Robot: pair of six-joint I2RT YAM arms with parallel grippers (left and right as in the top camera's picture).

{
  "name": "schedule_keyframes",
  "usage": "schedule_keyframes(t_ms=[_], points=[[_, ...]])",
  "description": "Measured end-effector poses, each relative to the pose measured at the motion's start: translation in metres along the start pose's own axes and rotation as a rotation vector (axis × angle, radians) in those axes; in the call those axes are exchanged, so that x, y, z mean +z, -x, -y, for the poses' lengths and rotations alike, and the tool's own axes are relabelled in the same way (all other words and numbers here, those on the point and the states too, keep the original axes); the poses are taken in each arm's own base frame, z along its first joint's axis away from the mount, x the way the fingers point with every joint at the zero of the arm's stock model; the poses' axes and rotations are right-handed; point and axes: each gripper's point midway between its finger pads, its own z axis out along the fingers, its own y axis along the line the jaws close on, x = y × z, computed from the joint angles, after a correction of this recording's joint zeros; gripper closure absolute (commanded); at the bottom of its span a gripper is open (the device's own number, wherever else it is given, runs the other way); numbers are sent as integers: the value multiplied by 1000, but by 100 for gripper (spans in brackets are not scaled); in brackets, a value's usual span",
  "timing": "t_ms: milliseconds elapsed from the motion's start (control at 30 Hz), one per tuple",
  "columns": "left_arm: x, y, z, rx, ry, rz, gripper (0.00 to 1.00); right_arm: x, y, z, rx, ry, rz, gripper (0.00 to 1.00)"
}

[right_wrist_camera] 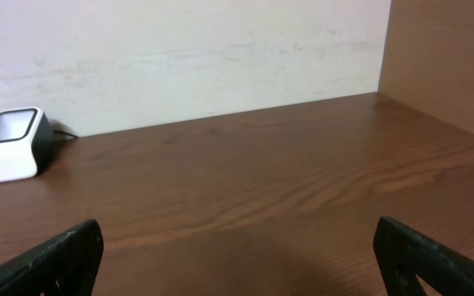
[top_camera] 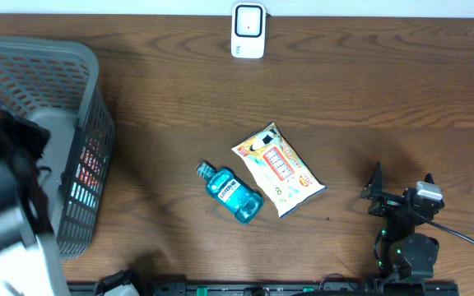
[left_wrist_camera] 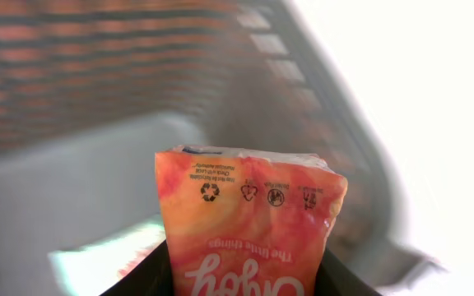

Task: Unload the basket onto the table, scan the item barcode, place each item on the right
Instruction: 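Lift the orange box out and carry it past the scanner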

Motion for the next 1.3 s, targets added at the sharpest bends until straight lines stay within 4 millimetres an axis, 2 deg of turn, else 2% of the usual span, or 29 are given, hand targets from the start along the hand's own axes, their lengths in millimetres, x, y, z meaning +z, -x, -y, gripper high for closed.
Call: schedule_keyframes(t_ms=[67,133,167,300,467,600,700,767,867,967,1067,1133,1200,1233,1267,1300], points=[[-23,-12,26,-6,-134,-26,62,0,0,0,0,0,0,1],[-43,-37,58,13,-280,-109,65,0,0,0,0,0,0,1],[-45,-41,62,6,-301,-130,66,0,0,0,0,0,0,1],[-63,-101,122,113,-505,-328,66,0,0,0,0,0,0,1],[-67,-194,187,257,-625,-527,65,0,0,1,0,-3,1,1],[-58,-283,233,345,-677,-629,65,0,0,1,0,-2,1,1],[-48,-355,254,379,-698,-694,65,0,0,1,0,-3,0,1],[-40,-402,262,399,-713,-728,64,0,0,1,0,-2,1,1],[-28,-467,259,417,-705,-785,64,0,0,1,0,-2,0,1],[-17,-511,250,410,-685,-826,64,0,0,1,0,-2,1,1],[-4,-543,239,394,-651,-857,64,0,0,1,0,-2,1,1],[5,-556,229,388,-612,-873,56,0,0,1,0,-3,1,1],[13,-566,220,383,-578,-886,42,0,0,1,0,-2,0,1],[16,-569,215,383,-561,-891,21,0,0,1,0,-2,1,1],[18,-572,212,386,-549,-895,6,0,0,1,0,-2,0,1],[19,-573,210,380,-539,-900,2,0,0,1,0,-2,1,1]])
